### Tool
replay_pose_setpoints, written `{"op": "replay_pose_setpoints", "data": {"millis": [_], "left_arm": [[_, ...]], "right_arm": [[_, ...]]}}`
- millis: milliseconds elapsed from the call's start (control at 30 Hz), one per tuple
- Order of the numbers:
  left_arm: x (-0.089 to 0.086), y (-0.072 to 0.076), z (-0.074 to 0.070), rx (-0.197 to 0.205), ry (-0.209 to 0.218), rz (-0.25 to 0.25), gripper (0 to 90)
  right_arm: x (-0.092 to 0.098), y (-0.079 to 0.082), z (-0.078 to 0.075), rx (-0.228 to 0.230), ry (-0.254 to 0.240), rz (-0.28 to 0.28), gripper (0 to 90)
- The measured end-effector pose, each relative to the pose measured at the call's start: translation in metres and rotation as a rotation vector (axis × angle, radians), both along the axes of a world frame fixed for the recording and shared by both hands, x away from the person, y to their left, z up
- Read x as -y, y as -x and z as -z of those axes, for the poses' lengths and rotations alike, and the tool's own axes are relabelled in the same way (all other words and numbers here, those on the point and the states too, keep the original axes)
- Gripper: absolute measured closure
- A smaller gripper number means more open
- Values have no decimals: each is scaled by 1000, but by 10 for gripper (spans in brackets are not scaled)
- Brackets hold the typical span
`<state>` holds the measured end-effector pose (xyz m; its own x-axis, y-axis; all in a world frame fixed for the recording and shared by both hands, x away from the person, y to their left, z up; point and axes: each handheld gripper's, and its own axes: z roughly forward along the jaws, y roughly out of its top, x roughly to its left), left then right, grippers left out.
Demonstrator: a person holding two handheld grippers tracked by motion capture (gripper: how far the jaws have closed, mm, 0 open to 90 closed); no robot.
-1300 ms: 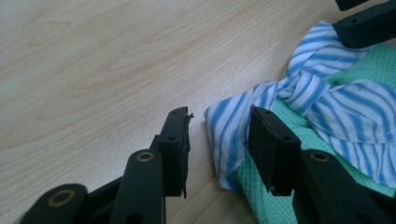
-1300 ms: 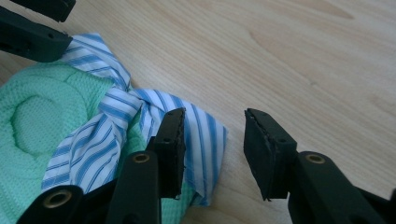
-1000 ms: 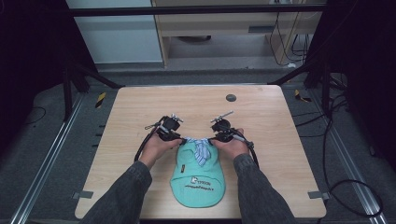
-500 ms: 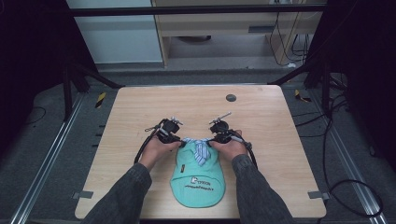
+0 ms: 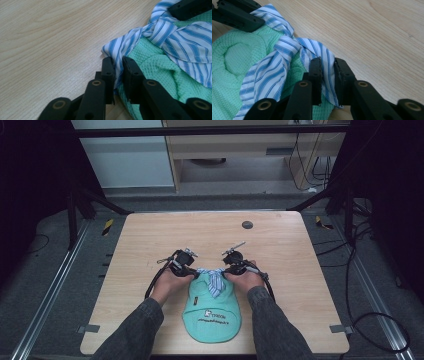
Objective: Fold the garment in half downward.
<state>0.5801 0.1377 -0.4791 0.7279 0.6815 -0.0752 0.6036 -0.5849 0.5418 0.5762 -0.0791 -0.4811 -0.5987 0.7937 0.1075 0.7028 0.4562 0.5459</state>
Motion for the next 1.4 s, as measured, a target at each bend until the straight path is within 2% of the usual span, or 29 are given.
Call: {"op": "replay_pose_setpoints", "data": {"millis": [133, 300, 333, 400, 667, 733, 767, 1000, 1233, 1400], "left_arm": [[-1, 2, 2, 12, 26, 2, 860], [-2, 3, 1, 26, 18, 16, 872], [-3, 4, -2, 38, 32, 16, 874], [-3, 4, -3, 45, 33, 18, 875], [-3, 10, -19, 99, 51, 43, 878], [-3, 10, -20, 102, 54, 42, 878], [-5, 11, -22, 112, 55, 45, 879], [-10, 11, -27, 123, 62, 44, 881], [-13, 15, -42, 164, 68, 45, 882], [-12, 16, -46, 170, 62, 53, 883]], "right_arm": [[-2, 3, 0, 11, 7, -7, 824], [-3, 5, -3, 30, 22, -26, 829], [-1, 7, -5, 40, 22, -32, 831], [-1, 8, -6, 43, 18, -31, 831], [8, 17, -15, 127, 1, -55, 833], [8, 17, -16, 134, -1, -58, 833], [8, 18, -19, 154, -11, -66, 833], [6, 21, -27, 196, -12, -85, 832], [3, 27, -40, 252, -4, -104, 832], [5, 30, -46, 274, -4, -115, 832]]}}
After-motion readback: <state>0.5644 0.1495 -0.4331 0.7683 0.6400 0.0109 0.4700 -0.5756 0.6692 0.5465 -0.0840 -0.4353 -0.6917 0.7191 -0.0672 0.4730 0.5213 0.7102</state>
